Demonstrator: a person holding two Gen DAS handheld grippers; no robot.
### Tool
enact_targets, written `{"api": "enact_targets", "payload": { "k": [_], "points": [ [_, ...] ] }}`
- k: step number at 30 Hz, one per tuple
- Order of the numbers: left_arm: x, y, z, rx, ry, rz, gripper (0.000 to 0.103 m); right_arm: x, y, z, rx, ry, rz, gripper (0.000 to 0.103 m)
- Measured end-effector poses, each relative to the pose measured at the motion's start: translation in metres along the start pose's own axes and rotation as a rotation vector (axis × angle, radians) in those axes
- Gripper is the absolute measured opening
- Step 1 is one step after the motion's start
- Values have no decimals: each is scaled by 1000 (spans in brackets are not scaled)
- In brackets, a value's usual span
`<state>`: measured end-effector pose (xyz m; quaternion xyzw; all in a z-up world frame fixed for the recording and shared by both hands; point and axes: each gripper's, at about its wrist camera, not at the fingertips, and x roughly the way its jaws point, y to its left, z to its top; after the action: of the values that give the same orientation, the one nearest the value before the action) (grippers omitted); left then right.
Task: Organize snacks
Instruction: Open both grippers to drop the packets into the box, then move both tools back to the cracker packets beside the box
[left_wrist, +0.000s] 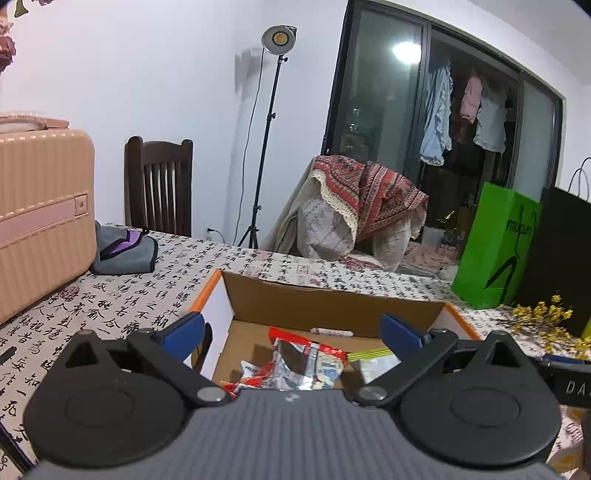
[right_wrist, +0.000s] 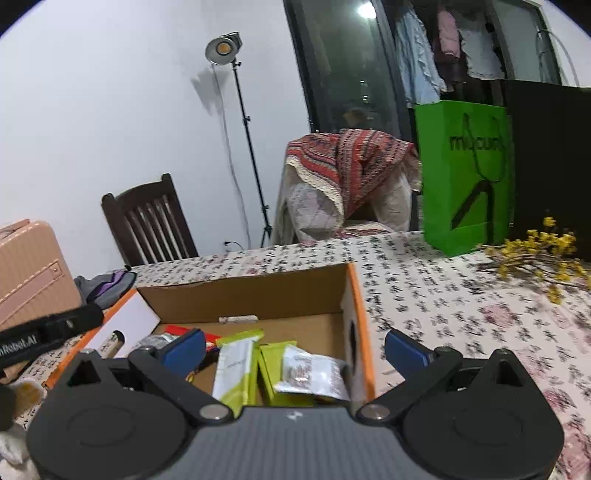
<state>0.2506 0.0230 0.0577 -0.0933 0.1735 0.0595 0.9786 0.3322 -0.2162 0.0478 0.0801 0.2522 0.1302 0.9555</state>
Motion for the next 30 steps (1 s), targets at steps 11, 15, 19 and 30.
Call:
{"api": "enact_targets", "payload": {
  "k": [11,15,19,30],
  "points": [
    [-40,7,8,-72,42,-88,103,-58,7,-16,0,-6,-46,103],
    [-56,8,0,-54,54,-97,103,-81,10,-25,-1,-20,-49,103],
    [-66,12,-19,-41,95,-83,103,-99,9,-43,20,-14,-31,103],
    [-96,34,-53,-43,146,-40,103,-124,13,-91,36,40,24,103]
  ]
}}
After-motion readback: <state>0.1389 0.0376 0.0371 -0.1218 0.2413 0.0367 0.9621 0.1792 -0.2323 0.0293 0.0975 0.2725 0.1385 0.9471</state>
